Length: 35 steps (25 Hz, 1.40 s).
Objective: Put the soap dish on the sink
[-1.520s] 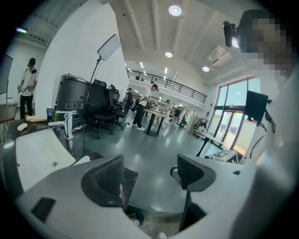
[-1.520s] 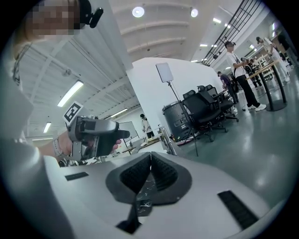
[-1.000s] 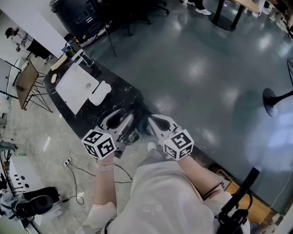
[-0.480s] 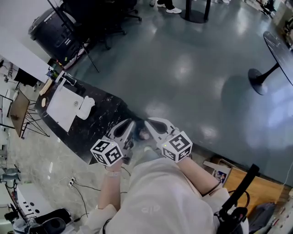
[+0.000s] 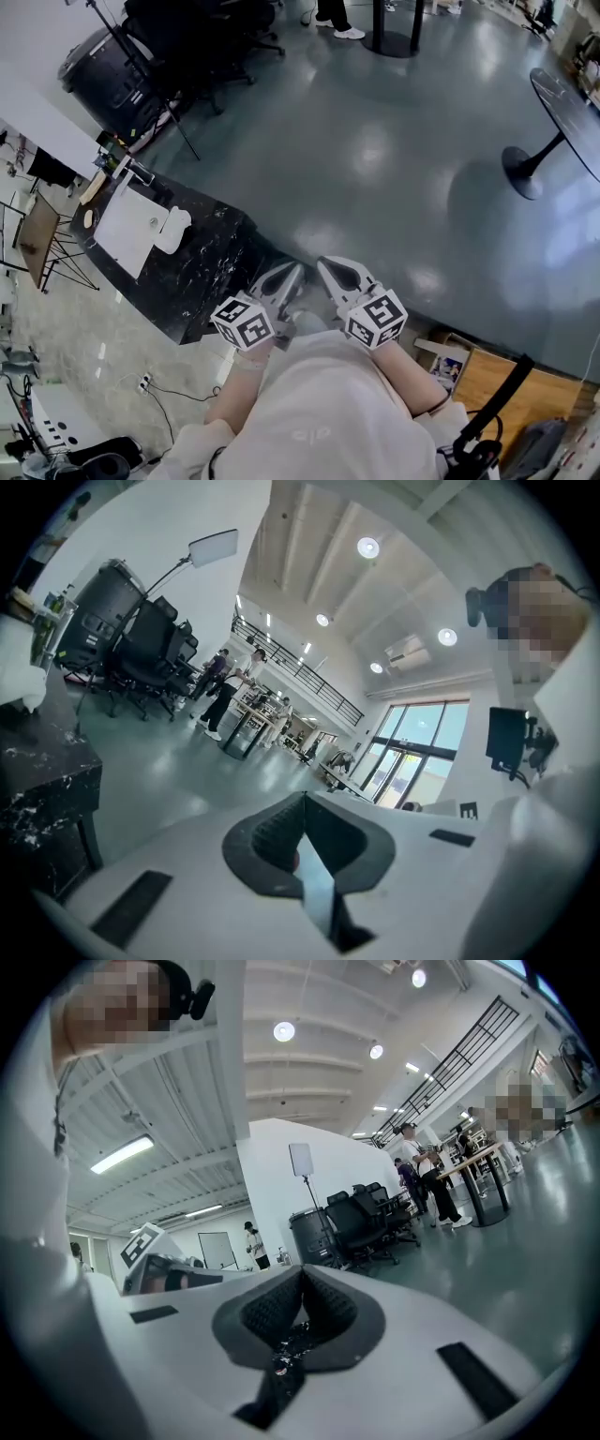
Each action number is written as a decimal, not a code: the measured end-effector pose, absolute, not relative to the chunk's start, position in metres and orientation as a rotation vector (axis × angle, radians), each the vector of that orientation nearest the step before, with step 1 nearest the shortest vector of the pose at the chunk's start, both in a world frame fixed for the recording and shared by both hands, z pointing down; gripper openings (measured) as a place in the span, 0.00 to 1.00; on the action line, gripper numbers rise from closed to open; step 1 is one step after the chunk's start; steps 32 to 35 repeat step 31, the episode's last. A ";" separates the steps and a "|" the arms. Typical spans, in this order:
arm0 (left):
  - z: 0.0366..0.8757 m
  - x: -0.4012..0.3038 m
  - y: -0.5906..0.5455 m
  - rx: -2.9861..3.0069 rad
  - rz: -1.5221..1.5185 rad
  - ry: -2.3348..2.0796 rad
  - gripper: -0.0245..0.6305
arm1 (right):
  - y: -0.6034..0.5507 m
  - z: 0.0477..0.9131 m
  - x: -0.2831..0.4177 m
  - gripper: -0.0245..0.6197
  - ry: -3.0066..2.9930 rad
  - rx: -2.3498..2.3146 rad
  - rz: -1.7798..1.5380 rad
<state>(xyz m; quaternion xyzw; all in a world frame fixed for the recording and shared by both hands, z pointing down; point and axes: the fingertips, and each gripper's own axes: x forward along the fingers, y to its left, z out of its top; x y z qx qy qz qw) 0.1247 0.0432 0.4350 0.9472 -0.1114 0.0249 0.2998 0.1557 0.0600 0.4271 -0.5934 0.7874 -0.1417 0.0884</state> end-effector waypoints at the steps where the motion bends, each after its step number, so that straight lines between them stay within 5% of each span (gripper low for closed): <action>1: 0.435 0.127 0.045 2.502 0.058 -0.287 0.05 | 0.062 0.428 0.157 0.07 2.339 -1.770 -0.422; 35: 0.442 0.131 0.050 2.481 0.065 -0.285 0.05 | 0.067 0.434 0.166 0.07 2.308 -1.740 -0.463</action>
